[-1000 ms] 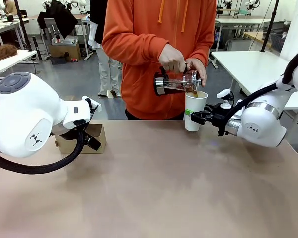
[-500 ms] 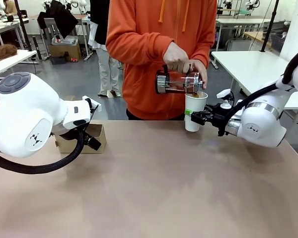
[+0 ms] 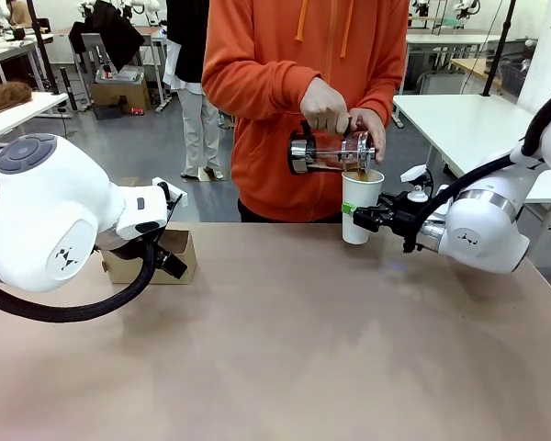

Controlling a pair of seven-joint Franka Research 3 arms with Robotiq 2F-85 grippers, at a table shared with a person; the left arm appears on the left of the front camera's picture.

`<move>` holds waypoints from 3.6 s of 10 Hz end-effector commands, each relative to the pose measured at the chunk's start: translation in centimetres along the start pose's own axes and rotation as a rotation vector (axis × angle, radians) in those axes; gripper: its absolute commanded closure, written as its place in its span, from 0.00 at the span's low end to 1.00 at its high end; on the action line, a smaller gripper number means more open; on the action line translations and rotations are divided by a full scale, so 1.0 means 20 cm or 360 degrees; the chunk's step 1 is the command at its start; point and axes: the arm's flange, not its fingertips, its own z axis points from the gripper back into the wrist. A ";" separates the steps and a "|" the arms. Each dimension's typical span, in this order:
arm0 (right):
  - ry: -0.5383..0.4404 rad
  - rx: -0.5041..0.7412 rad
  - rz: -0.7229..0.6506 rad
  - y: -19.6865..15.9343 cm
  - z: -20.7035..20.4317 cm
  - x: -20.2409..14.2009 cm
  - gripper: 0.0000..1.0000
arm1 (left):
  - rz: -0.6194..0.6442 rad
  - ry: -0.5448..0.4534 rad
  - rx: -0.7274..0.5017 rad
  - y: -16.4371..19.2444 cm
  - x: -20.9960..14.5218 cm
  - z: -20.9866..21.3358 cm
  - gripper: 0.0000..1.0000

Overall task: Pour a drink into a cup and package it in a carrier.
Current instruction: When a person places the Paper Cup Lid on the 600 ml Paper Cup , lift the 600 ml Paper Cup.

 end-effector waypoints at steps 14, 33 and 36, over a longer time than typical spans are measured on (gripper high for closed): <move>-0.0006 -0.0002 0.0008 0.00 -0.01 0.01 0.23 | 0.0001 -0.0002 -0.0003 0.00 0.00 0.00 0.00; -0.0006 -0.0002 0.0008 0.00 -0.01 0.01 0.23 | 0.0001 -0.0002 -0.0003 0.00 0.00 0.00 0.00; -0.0006 -0.0002 0.0008 0.00 -0.01 0.01 0.23 | 0.0001 -0.0002 -0.0003 0.00 0.00 0.00 0.00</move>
